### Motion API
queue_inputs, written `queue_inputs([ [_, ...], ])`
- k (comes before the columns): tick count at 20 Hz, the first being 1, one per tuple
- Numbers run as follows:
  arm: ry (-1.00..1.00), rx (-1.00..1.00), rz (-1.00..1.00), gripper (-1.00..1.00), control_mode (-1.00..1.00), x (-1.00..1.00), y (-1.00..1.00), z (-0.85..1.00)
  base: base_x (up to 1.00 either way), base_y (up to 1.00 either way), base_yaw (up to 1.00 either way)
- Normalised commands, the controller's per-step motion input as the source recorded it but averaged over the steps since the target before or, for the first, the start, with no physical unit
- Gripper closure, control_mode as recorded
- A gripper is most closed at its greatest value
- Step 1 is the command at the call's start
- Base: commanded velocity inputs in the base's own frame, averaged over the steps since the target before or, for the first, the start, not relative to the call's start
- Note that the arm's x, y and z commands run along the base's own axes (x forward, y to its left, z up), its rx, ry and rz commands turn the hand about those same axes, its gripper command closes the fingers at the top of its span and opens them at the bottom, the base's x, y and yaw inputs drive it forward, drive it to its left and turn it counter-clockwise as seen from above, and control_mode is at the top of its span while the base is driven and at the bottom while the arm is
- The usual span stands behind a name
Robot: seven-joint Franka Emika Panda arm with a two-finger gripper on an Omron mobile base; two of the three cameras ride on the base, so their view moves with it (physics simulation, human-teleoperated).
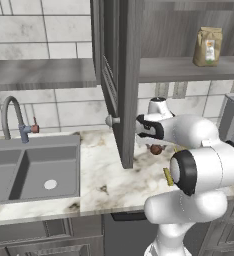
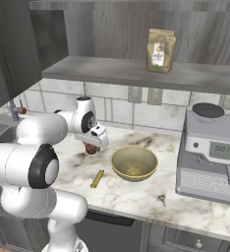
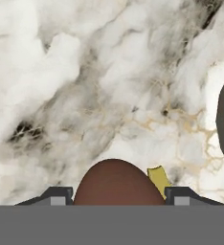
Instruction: Pick the egg and butter from the fridge and place them by the bowl for mixing.
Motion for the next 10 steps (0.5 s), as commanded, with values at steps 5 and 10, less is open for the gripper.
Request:
queue_inputs([
  [5, 0.00, -0.06, 0.03, 1.00, -1.00, 0.21, -0.15, -0.28, 0.00, 0.00, 0.00],
  [10, 0.00, -0.05, 0.05, 1.00, -1.00, 0.13, -0.06, -0.19, 0.00, 0.00, 0.00],
])
